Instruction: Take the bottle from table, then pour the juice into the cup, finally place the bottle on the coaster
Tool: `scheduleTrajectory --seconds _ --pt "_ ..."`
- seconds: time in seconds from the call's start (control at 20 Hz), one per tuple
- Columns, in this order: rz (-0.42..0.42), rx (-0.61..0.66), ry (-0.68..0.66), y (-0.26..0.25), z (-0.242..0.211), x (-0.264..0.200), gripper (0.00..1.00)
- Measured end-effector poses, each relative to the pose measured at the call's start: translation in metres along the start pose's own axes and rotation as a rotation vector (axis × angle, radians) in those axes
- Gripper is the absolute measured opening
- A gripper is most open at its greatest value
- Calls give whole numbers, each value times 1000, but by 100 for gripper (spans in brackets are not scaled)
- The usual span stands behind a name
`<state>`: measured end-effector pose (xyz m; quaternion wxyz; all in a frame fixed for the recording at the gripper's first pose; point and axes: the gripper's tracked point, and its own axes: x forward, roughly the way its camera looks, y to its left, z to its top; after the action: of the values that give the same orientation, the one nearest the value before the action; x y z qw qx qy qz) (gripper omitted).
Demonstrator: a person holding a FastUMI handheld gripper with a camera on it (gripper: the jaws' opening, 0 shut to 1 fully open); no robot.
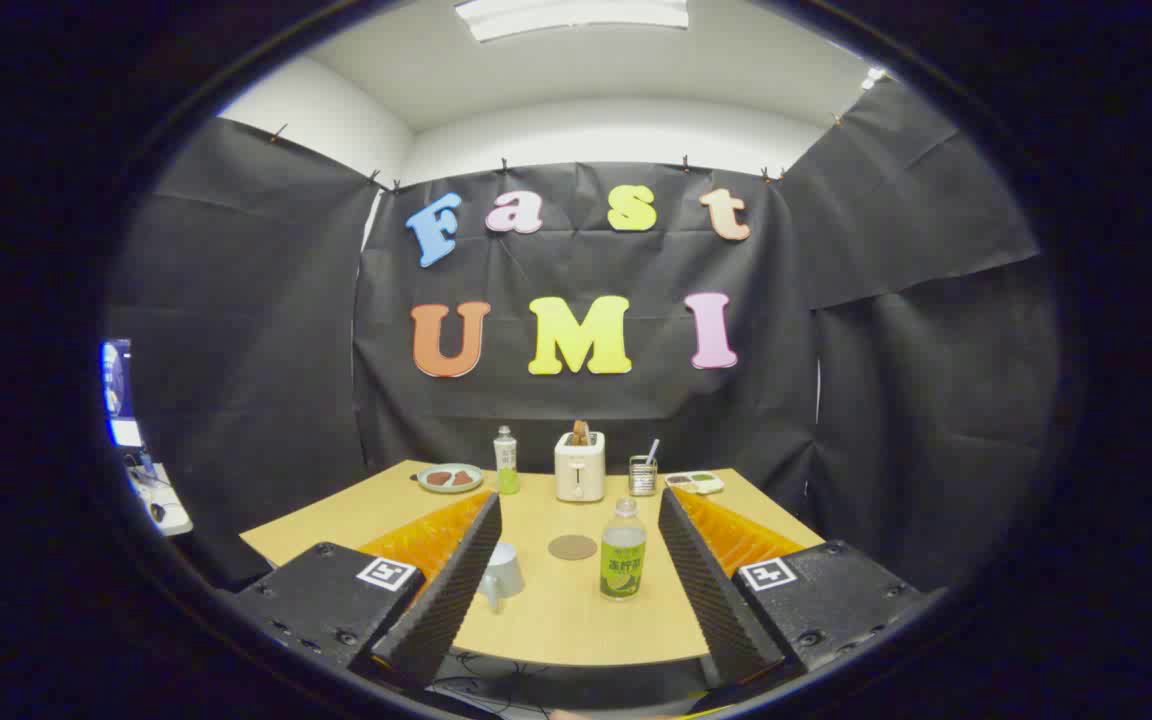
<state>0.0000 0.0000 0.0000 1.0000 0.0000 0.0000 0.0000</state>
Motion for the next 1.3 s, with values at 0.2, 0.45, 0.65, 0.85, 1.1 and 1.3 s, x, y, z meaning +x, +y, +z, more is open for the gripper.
scheduleTrajectory --seconds 0.2,0.45,0.65,0.85,1.1,1.3 --pt "-11 11 -20 -8 2 -4 100" --pt "-25 4 -26 -13 -1 -5 100" --pt "-26 17 -25 -17 -4 -3 100" --pt "-33 14 -10 -20 -11 4 100" --pt "-58 4 13 -28 -26 23 100" --pt "-57 12 44 -32 -45 48 100"
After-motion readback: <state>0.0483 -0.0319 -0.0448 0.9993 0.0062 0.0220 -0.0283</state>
